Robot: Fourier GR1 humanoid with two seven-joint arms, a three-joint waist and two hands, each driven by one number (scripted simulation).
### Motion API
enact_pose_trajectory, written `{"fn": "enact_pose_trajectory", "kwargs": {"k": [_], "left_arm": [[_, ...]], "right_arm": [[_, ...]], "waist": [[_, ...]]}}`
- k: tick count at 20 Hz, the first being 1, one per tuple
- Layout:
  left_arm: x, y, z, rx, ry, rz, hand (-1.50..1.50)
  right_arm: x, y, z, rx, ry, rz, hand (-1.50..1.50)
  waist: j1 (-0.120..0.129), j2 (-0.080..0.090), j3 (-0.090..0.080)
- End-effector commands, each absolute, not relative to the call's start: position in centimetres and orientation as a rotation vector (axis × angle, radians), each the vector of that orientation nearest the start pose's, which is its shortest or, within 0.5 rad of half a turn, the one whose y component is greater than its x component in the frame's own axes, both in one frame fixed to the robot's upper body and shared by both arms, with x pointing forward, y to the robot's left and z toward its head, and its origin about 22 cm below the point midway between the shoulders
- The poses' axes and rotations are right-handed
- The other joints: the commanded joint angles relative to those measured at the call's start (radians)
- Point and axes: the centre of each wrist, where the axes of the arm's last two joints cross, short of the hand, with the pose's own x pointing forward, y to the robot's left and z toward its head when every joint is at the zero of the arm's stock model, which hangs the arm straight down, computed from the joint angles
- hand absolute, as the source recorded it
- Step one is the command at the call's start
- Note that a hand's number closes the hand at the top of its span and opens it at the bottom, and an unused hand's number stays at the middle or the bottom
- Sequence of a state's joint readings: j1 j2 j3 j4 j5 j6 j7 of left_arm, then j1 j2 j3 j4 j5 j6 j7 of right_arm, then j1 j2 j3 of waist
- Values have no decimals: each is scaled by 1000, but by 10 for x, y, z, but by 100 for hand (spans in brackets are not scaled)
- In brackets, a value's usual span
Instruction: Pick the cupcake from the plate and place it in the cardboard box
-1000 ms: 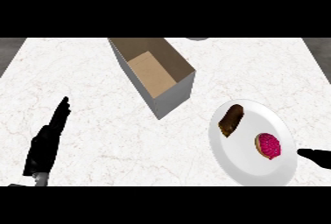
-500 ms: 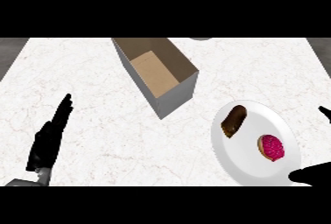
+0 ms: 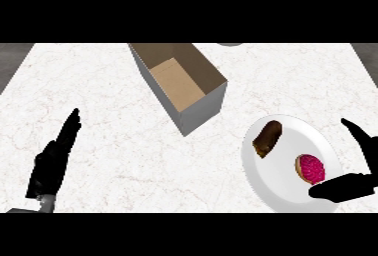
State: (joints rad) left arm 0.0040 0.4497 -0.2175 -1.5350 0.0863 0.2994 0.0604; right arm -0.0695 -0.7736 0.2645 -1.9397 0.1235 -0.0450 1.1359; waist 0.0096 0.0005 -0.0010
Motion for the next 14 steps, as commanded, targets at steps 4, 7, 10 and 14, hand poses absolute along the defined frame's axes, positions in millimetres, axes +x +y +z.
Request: {"fn": "enact_pose_trajectory", "kwargs": {"k": [4,7,10,14], "left_arm": [[235,290,3,405,-1442,-202,0],[224,285,4,379,-1455,-200,0],[238,287,15,376,-1427,-215,0],[238,283,9,390,-1455,-191,0]], "right_arm": [[238,-280,107,-781,-596,482,-150],[221,-282,110,-779,-590,478,-150],[238,-276,114,-775,-603,495,-150],[243,-279,107,-789,-615,479,-150]], "waist": [[-5,1,1],[-10,-2,1],[-7,0,1],[-7,0,1]]}}
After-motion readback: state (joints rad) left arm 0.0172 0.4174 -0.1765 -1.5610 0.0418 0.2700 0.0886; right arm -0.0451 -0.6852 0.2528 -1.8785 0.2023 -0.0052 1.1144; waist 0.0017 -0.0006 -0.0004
